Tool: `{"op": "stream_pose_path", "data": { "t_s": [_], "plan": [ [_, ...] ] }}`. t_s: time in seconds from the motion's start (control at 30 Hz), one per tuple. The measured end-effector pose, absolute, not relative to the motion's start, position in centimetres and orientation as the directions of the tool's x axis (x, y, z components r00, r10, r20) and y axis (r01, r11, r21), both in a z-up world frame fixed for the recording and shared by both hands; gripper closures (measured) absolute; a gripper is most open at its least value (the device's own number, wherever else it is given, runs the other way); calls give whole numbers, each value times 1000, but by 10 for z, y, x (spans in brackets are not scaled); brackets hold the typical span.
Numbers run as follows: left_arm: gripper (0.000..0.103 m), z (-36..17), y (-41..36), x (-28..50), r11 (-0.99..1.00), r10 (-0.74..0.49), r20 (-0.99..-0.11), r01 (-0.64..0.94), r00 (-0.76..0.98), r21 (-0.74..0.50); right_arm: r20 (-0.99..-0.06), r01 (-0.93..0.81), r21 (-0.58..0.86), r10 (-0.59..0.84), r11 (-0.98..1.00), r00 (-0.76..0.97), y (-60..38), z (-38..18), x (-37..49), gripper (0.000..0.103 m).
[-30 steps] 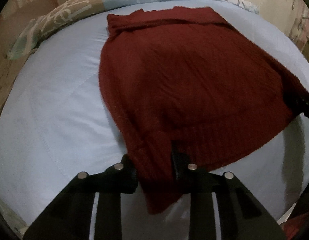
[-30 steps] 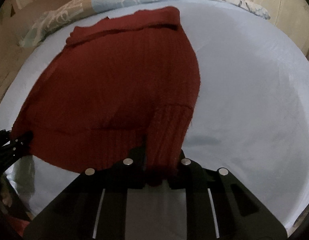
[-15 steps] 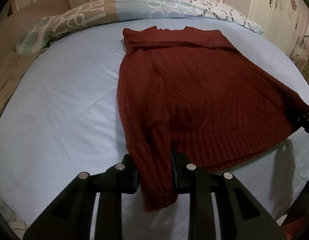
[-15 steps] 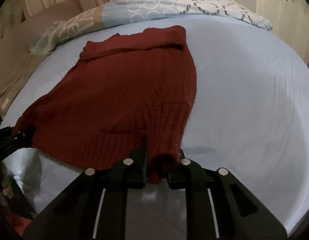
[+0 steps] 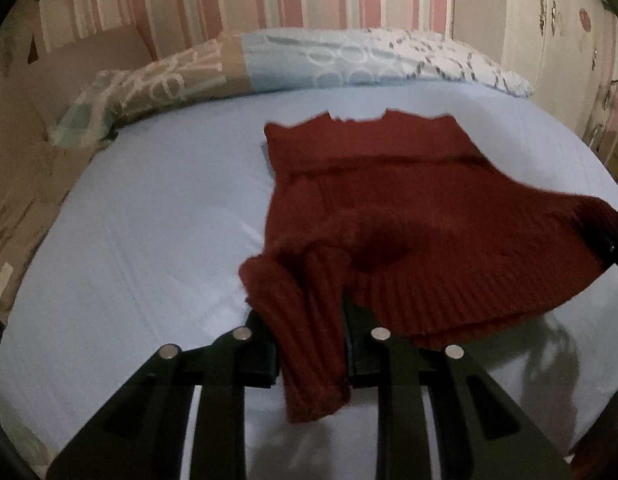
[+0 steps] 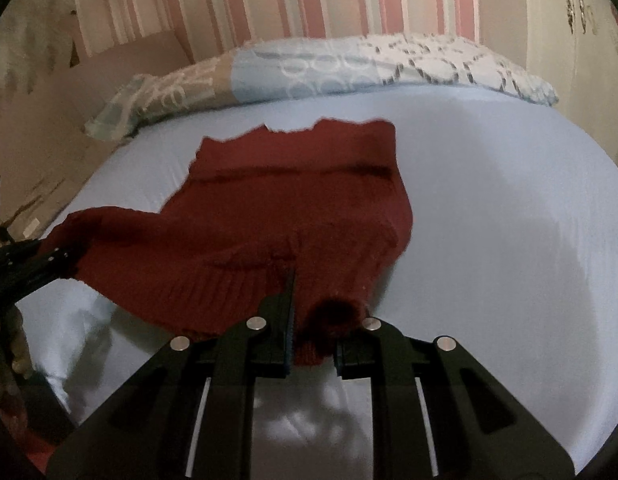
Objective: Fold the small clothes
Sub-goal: 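Lift the red sweater hem with both tools and carry it toward the collar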
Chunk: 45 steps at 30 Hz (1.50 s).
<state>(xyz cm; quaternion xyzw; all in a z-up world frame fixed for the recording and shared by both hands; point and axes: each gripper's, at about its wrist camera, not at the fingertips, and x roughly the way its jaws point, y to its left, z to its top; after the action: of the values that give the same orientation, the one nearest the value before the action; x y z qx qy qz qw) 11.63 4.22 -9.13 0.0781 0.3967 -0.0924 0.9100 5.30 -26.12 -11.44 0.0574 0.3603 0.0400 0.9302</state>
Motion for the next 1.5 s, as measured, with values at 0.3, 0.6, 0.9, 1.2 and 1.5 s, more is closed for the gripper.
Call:
{"op": "stream_pose_path", "data": {
  "t_s": [0.3,0.6,0.9,1.2,1.5],
  "plan": [
    [80,-56,34,176,968,-103,-661,227,744,104,-582,-58,146,133,988,802,-263,-84,102,88],
    [80,-63,10,277,957,-85,-627,238,774,164,-531,-27,133,94,991,842,-281,-80,196,88],
    [80,-104,-10,403,950,-107,-686,278,719,143,-588,67,148,33,987,808,-309,-107,317,88],
    [78,-167,-27,487,949,-67,-768,278,637,147,-717,142,171,24,975,697,-320,-156,414,88],
    [17,-172,-14,491,959,-26,-762,232,646,164,-679,38,237,137,971,721,-320,-164,409,35]
  ]
}}
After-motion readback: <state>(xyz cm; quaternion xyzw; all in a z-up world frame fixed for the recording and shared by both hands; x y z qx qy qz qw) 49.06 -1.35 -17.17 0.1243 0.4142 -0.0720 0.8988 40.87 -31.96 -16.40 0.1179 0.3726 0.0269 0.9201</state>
